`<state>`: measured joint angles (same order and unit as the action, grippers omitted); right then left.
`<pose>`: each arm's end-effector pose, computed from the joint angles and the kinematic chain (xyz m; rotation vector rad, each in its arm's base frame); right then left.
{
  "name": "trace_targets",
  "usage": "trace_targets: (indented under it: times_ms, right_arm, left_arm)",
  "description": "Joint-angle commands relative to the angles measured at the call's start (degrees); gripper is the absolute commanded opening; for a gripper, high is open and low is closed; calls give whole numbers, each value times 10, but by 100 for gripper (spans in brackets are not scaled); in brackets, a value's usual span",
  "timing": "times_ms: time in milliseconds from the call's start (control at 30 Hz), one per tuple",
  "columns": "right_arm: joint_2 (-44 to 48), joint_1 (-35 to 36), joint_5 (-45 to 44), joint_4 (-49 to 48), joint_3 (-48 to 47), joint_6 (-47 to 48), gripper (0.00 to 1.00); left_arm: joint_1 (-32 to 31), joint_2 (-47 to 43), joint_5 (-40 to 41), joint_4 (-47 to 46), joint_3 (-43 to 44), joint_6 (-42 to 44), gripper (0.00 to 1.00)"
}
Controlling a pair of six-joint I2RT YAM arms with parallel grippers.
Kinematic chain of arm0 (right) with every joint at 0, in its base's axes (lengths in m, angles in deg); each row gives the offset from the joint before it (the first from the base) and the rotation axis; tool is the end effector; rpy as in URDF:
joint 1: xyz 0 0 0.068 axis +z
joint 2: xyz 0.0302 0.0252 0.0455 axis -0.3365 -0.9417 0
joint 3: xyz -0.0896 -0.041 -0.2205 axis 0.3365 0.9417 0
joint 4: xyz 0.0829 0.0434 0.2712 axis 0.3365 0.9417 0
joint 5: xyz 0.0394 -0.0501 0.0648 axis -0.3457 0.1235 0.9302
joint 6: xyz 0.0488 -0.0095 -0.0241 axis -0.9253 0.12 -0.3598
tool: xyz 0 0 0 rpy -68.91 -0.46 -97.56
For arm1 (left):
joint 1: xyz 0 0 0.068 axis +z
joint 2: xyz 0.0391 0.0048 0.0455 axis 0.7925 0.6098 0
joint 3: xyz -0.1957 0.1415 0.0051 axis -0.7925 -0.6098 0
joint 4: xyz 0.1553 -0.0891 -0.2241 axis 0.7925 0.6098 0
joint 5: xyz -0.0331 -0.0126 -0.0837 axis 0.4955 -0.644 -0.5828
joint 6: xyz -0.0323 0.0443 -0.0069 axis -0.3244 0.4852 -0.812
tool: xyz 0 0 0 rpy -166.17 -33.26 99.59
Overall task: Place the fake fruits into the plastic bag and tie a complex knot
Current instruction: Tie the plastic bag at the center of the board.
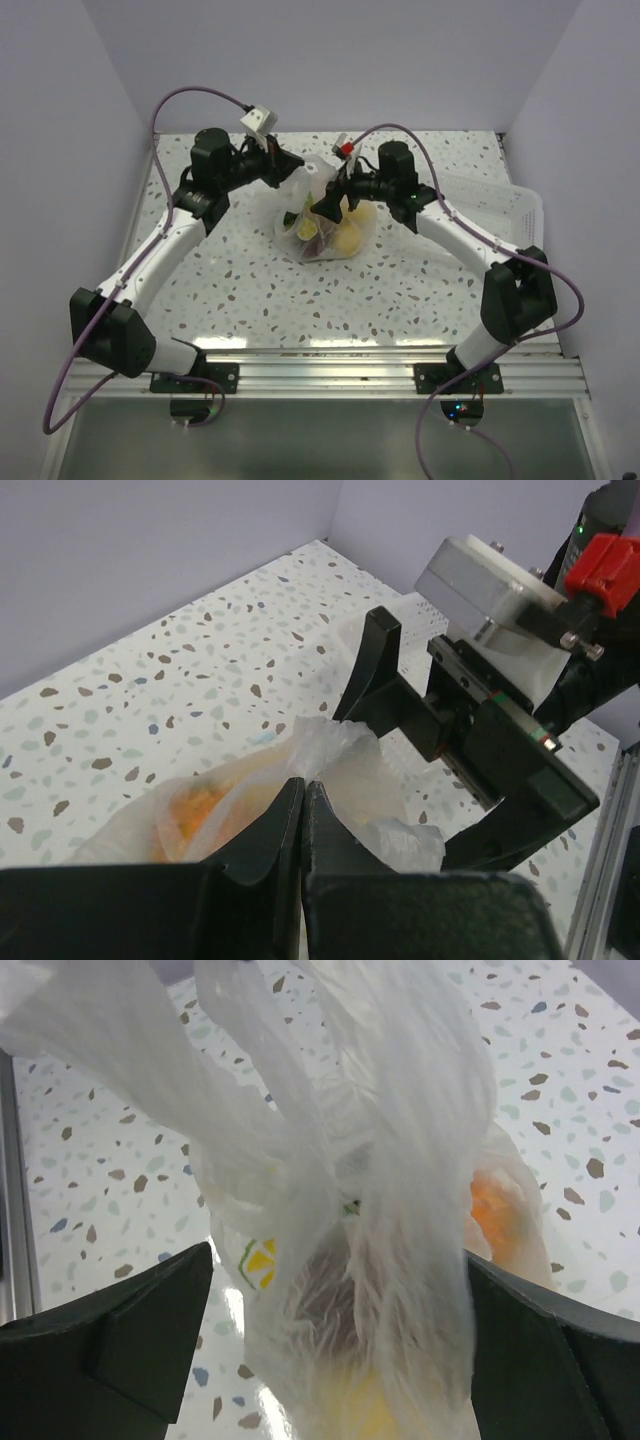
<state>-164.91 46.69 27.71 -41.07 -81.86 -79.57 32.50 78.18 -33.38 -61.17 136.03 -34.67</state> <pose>0.3493 0.2048 0.2786 -0.9903 1.6740 0.8950 0.3325 -0.1413 0.3496 0.5432 1.6589 -0.8637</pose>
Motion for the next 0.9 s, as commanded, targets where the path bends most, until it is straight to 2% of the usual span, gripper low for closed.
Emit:
trace_targets:
  times_ms: [0,33,133,233,367,500,567,733,867]
  right_arm:
    - [27,14,-72,-162,45,-35,99]
    - [34,14,-75,-217,67,-48,99]
    - [44,11,-97,-275,98,-49,99]
    - [52,10,-120,-288,105,-14,99]
    - [44,10,-166,-315,109,-18,85]
    - [31,12,-160,-311,101,-16,72]
    - [28,12,-153,-320,103,-30,72]
    - [20,21,-120,-351,110,-60,83]
    - [17,26,-110,-365,113,-84,87]
  left_arm:
    - [-17,8,-2,-13,33,-44,0]
    - [-20,9,-2,-13,34,-46,0]
    - [-25,14,2,-9,39,-51,0]
    - [-25,17,-5,-10,44,-54,0]
    - [-26,14,-19,-43,33,-73,0]
    - [-26,20,-26,-53,34,-83,0]
    - [-25,23,-29,-62,35,-87,0]
    - [-27,41,-19,-72,44,-104,0]
    - [-28,48,-10,-75,47,-105,0]
